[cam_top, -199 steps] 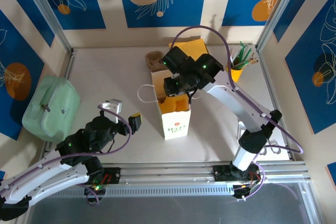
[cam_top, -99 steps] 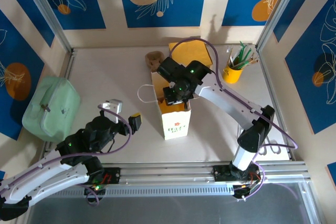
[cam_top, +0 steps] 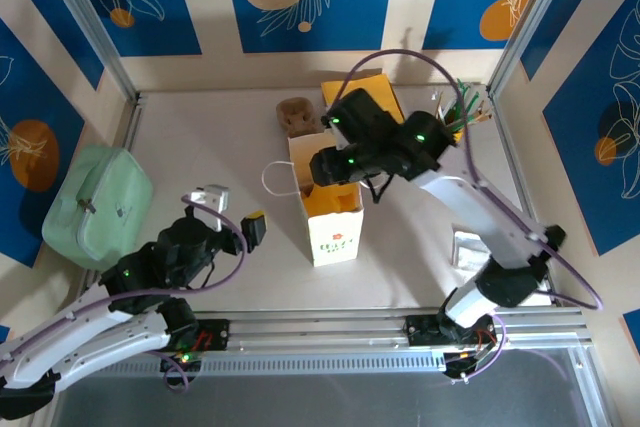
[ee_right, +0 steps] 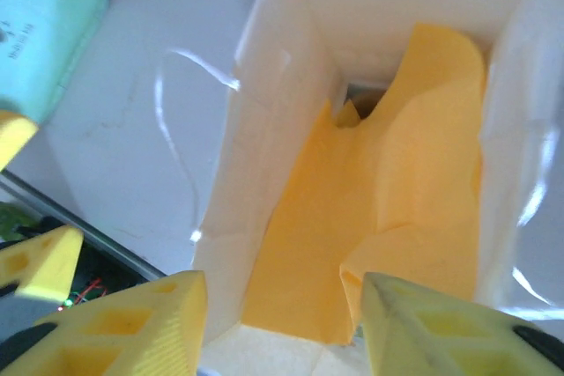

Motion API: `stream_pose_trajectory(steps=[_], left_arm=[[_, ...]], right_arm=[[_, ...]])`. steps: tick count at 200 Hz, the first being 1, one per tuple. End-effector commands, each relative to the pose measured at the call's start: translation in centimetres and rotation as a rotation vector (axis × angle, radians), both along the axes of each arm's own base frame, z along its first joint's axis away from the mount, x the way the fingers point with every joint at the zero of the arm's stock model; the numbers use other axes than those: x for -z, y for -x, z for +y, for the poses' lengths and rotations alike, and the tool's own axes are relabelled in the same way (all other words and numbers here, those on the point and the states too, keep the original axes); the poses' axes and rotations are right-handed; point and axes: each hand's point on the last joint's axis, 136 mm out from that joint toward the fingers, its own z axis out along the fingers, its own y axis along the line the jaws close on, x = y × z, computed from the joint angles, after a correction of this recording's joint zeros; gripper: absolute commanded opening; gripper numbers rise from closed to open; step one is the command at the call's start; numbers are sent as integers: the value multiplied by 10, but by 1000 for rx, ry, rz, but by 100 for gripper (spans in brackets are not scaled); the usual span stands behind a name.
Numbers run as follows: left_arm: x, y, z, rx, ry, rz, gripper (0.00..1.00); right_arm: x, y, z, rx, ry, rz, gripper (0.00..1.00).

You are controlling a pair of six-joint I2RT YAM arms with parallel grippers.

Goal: Pack the takeout coffee

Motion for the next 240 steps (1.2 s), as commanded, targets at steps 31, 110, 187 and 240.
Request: stream_pose_trajectory(steps=[31, 110, 187, 240], left_arm=[[-27, -6, 34, -126, -117, -74, 99], [-25, -26, 92, -388, -293, -103, 99], [54, -65, 131, -588, -306, -39, 99], [98, -94, 151, -642, -503, -101, 99]], right_arm=[[-29, 9, -50, 31, -121, -202, 62], [32, -21, -181, 496, -102, -308, 91], [122, -42, -270, 799, -29, -374, 99], [178, -67, -293, 857, -16, -436, 99]])
